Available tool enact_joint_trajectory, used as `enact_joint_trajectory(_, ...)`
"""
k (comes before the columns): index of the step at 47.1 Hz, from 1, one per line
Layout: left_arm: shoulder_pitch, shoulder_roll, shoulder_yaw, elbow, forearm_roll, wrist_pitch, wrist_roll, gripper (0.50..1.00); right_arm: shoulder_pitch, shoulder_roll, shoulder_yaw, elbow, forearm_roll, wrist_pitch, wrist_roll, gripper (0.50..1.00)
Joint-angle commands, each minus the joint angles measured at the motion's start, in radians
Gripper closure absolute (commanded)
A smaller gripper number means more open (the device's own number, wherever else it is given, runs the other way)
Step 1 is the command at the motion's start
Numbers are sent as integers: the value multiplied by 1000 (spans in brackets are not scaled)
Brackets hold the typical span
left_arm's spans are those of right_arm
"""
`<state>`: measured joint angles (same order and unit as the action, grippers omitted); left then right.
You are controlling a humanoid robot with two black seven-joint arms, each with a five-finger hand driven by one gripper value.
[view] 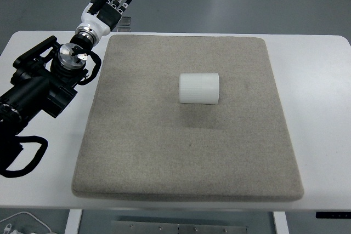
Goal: Flip white cup upright
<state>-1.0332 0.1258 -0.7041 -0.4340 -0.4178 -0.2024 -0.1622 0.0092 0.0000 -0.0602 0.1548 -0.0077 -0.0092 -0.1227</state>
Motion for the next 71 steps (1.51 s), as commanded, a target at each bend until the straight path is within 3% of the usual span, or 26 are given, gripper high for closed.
enact_joint_trajectory(1, 1, 0, 0, -2, -1, 0, -2, 506, 0, 0, -1, 0, 0, 0, 0, 570)
enact_joint_trajectory(23, -5, 2, 2, 15, 1, -9, 0, 506, 0, 0, 0, 0, 0, 0, 0, 570)
enact_joint_trajectory(33, -7, 2, 3, 3, 36, -52, 0, 506, 0, 0, 0, 0, 0, 0, 0, 570)
enact_joint_trajectory(46, -21, -3, 3, -5, 330, -55, 10, 506, 0, 0, 0, 0, 0, 0, 0, 570)
enact_joint_trajectory(71, -16, 48, 64, -229, 810, -54, 24, 508, 0, 0, 0, 0, 0, 0, 0, 570)
